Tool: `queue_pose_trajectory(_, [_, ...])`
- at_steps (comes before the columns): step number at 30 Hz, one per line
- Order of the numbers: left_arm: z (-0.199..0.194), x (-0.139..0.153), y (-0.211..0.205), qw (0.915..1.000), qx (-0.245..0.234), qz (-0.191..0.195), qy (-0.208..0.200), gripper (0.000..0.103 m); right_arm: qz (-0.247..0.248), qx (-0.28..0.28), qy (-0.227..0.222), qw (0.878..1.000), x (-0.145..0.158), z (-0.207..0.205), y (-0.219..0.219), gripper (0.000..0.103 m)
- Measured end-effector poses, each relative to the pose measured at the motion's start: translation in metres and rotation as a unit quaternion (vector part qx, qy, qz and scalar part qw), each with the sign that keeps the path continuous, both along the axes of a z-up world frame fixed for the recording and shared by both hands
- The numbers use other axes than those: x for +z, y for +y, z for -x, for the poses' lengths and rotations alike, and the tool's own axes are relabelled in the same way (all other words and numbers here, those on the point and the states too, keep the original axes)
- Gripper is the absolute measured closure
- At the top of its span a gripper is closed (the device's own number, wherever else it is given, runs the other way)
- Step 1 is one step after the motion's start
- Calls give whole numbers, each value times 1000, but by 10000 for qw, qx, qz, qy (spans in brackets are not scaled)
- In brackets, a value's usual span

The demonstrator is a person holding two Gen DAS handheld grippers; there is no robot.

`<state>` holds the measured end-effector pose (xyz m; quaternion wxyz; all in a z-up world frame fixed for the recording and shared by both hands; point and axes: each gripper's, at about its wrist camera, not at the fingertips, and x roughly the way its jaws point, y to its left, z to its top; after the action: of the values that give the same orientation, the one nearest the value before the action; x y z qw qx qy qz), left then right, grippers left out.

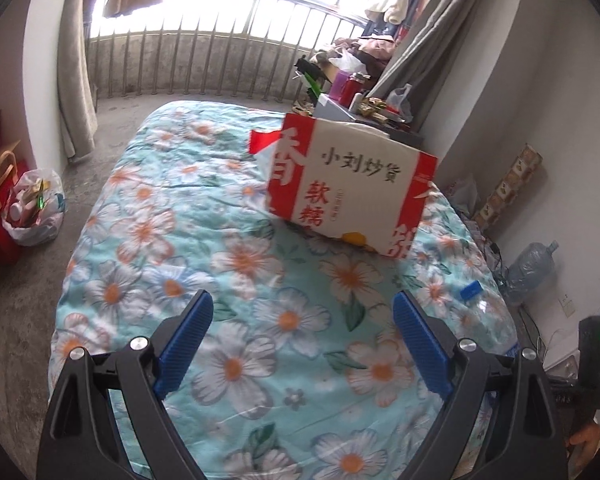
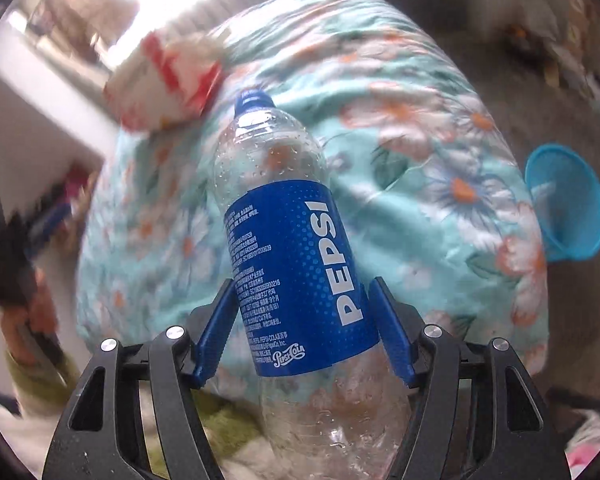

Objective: Collect trash
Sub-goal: 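Grasp the clear Pepsi bottle with the right gripper, then reach the left gripper to the white cloth and grasp it while the right gripper holds the bottle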

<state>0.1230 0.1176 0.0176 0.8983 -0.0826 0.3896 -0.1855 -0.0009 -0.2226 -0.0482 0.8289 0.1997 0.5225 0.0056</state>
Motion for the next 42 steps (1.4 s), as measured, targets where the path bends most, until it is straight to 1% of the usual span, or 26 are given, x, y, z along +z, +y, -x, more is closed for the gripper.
queue_pose_trajectory(3, [3, 5, -9, 9999, -73, -74, -61, 14, 233, -79, -161, 9996, 4, -12, 5, 42])
queue_pose_trajectory(7, [5, 7, -12, 9998, -59, -153, -79, 14, 203, -286, -292, 9990, 4, -31, 1, 43])
queue_pose_trajectory(11, [7, 7, -12, 9998, -32, -198, -49, 14, -21, -604, -385, 9974, -1, -53, -4, 44])
queue_pose_trajectory(15, [9, 8, -15, 9997, -48, -239, -50, 14, -309, -833, -338, 9955, -5, -68, -2, 44])
queue_pose_trajectory(19, [9, 5, -18, 9996, -76, -258, -20, 14, -543, -847, -285, 9945, -4, -68, -5, 45])
queue_pose_trajectory(25, [5, 0, -26, 9995, -134, -297, 56, 14, -1188, -936, -188, 9883, -10, -67, -18, 42])
queue_pose_trajectory(32, [-4, -2, -37, 9994, -198, -274, 105, 14, -1234, -728, -167, 9895, -9, -67, -18, 38])
queue_pose_trajectory(34, [-8, 4, -42, 9994, -223, -245, 44, 14, -1283, -678, -164, 9893, -10, -69, -18, 38])
queue_pose_trajectory(36, [-13, 16, -45, 9994, -273, -174, -121, 14, -1340, -620, -153, 9889, -11, -72, -19, 38])
queue_pose_trajectory(39, [-28, 45, -52, 9981, -328, -27, -529, 14, -1414, -516, -122, 9885, -13, -72, -22, 38])
queue_pose_trajectory(42, [-50, 72, -61, 9956, -466, 132, -799, 14, -1440, -384, -96, 9888, -12, -73, -24, 37])
